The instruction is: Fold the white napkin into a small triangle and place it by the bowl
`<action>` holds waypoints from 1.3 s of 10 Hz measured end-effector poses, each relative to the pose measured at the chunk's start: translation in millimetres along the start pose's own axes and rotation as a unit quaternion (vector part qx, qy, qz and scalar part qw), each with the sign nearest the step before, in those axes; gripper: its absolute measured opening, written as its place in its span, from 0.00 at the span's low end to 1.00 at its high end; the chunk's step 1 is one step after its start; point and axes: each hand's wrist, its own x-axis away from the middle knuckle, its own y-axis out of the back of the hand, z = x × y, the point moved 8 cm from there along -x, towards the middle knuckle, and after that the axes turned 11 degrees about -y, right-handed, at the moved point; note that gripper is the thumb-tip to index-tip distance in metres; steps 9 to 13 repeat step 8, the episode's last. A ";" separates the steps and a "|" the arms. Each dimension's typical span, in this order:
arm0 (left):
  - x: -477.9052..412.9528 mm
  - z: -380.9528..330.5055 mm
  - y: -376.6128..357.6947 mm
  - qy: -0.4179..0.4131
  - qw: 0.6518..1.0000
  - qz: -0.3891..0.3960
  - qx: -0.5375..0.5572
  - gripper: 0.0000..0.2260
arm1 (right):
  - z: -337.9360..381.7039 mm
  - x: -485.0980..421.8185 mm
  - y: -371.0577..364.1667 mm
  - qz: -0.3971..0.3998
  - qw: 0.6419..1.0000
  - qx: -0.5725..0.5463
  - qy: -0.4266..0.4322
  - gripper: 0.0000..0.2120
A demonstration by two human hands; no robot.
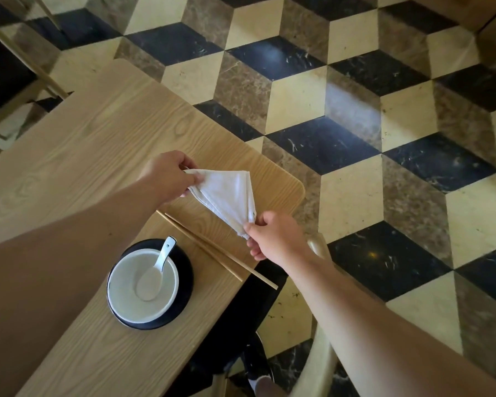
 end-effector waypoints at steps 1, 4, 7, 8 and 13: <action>6.3 -11.1 6.6 -0.033 0.994 -0.030 -0.102 0.12 | 7.7 10.0 12.3 -0.133 0.975 0.167 0.060 0.12; 42.6 -52.8 -43.8 -0.239 0.858 0.157 -0.428 0.24 | 53.2 42.0 -30.2 -0.180 0.826 0.381 0.376 0.17; 56.5 -40.9 -44.6 -0.211 0.843 0.212 -0.447 0.29 | 40.7 28.4 -42.6 -0.104 0.828 0.477 0.278 0.26; 72.3 -43.2 -24.2 -0.188 0.857 0.195 -0.438 0.27 | 52.5 36.0 -39.7 -0.080 0.841 0.479 0.238 0.30; 72.3 -43.2 -24.2 -0.188 0.857 0.195 -0.438 0.27 | 52.5 36.0 -39.7 -0.080 0.841 0.479 0.238 0.30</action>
